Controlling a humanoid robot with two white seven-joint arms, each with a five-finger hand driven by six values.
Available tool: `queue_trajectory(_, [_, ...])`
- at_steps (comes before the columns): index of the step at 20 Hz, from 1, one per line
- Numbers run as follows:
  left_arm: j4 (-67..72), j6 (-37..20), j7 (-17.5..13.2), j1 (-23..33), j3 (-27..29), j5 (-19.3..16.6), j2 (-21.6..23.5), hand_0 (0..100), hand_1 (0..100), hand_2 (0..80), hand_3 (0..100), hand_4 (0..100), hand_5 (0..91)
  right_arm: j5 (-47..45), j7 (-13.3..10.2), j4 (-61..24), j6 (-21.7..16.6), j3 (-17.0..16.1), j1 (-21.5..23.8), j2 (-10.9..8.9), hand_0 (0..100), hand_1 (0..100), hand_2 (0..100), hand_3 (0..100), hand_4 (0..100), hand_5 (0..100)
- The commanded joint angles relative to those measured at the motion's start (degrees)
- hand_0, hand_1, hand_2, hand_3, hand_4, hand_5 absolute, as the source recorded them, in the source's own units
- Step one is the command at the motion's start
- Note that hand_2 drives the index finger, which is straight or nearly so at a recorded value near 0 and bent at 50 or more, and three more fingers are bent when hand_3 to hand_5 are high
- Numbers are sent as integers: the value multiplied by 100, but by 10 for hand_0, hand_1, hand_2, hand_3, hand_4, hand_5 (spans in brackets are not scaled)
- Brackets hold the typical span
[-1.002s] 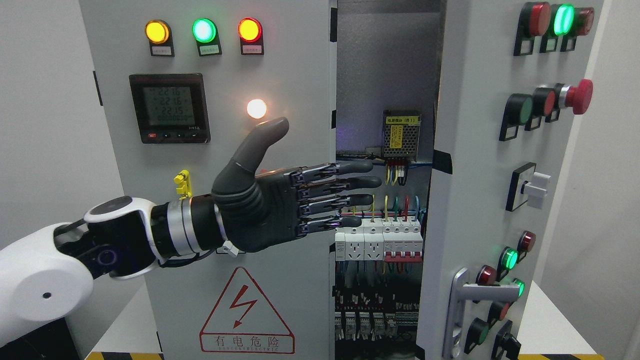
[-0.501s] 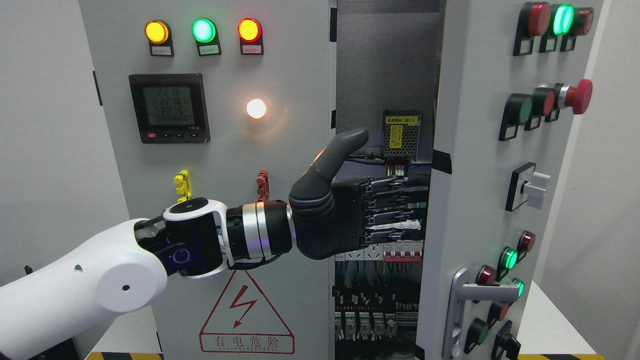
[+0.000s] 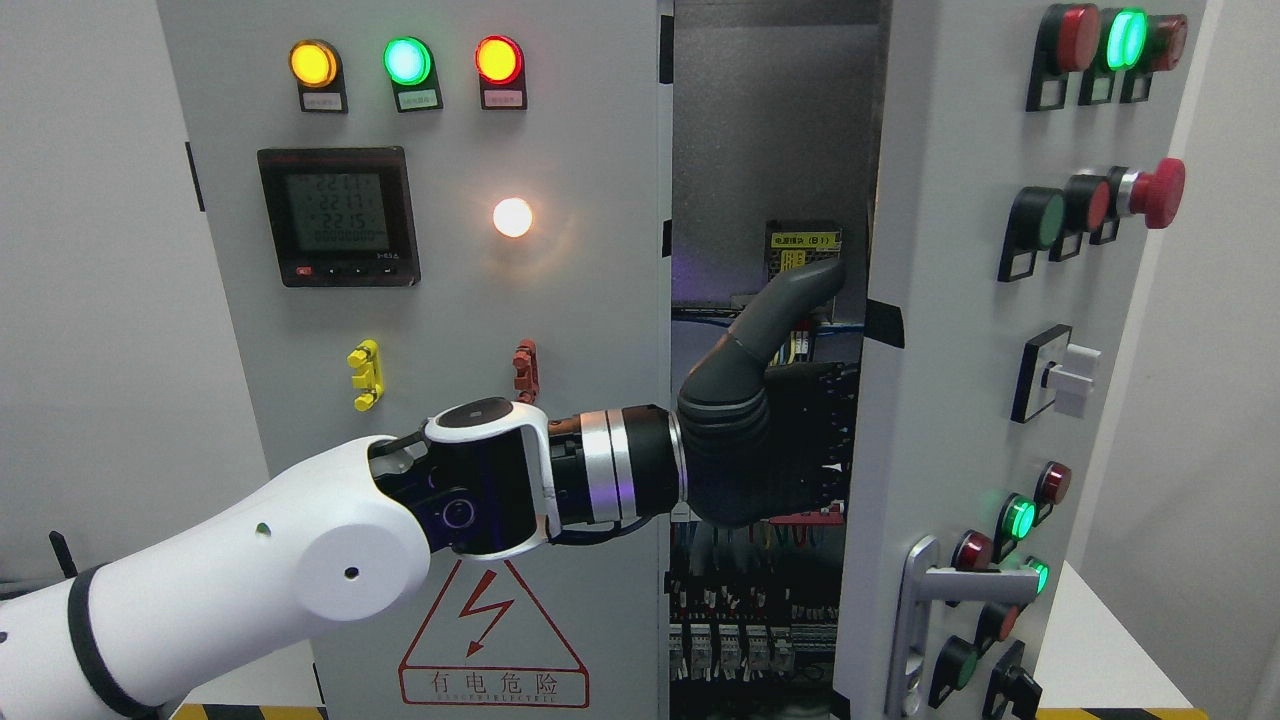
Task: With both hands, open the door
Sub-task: 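Insert the left hand fingers behind the ajar door's edge, then pull the door edge outward with the left hand, swinging it open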
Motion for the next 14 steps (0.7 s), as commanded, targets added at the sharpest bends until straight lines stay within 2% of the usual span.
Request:
queue_trajectory(1, [137,15,85,9,185,2,-511,0,0,0,0,0,0,-62,1,0,5,0,0,0,380,0,0,0,0,0])
queue_trajectory(14, [119,165,279,9,255,-33,-1240,0,0,0,0,0,0,-62,1,0,5,0,0,0,380,0,0,0,0,0])
